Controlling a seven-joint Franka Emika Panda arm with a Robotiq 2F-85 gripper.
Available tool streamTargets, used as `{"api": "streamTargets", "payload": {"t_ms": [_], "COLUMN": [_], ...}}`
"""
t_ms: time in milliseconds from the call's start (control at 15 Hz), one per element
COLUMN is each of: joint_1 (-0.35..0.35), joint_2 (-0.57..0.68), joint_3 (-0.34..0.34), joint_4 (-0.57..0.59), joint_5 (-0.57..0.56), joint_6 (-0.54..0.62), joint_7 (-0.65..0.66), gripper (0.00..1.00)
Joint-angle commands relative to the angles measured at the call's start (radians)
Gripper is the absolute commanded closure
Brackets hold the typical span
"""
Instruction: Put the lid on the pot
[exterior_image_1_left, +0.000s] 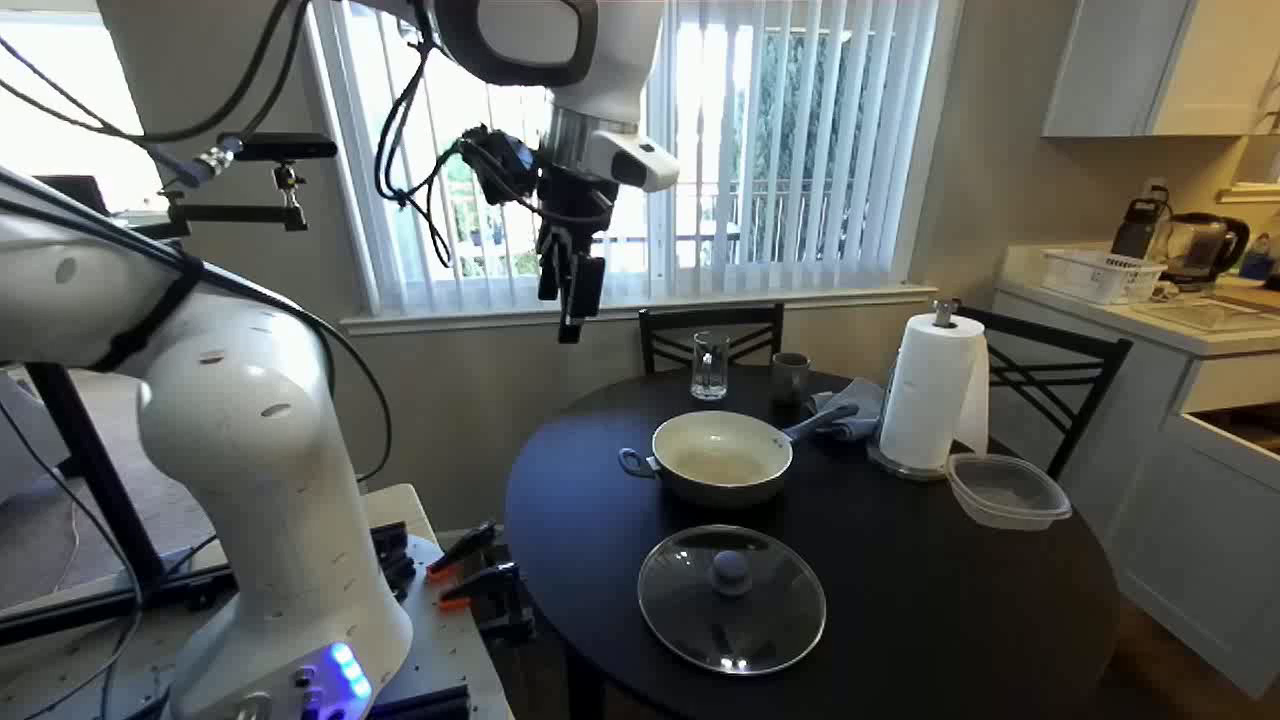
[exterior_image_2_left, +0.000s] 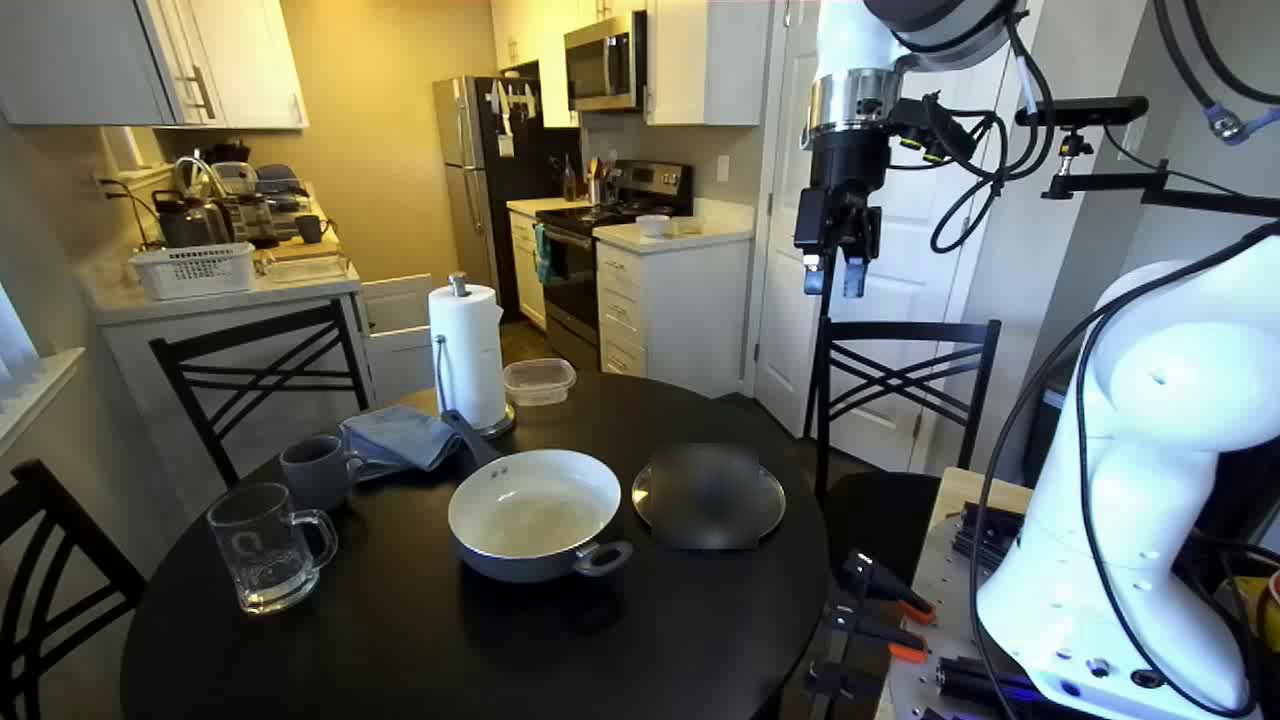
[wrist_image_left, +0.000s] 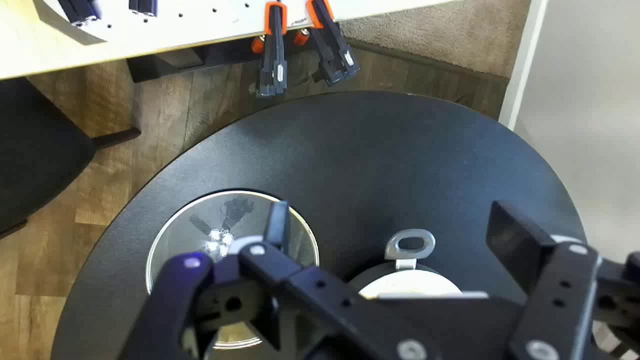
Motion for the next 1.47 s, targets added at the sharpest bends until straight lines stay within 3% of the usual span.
{"api": "streamTargets", "payload": {"t_ms": [0, 267, 467, 933, 1400], "joint_1": [-0.023, -0.023, -0.039, -0.160, -0.143], "joint_2": [0.003, 0.003, 0.068, 0.473, 0.861], "joint_3": [0.018, 0.018, 0.000, -0.074, -0.035], "joint_4": [0.002, 0.002, -0.008, -0.024, 0.077], "joint_5": [0.011, 0.011, 0.009, -0.037, -0.060], "joint_6": [-0.004, -0.004, 0.101, 0.477, 0.665], "joint_7": [-0.013, -0.013, -0.020, 0.020, 0.239], "gripper": [0.00, 0.00, 0.00, 0.00, 0.00]}}
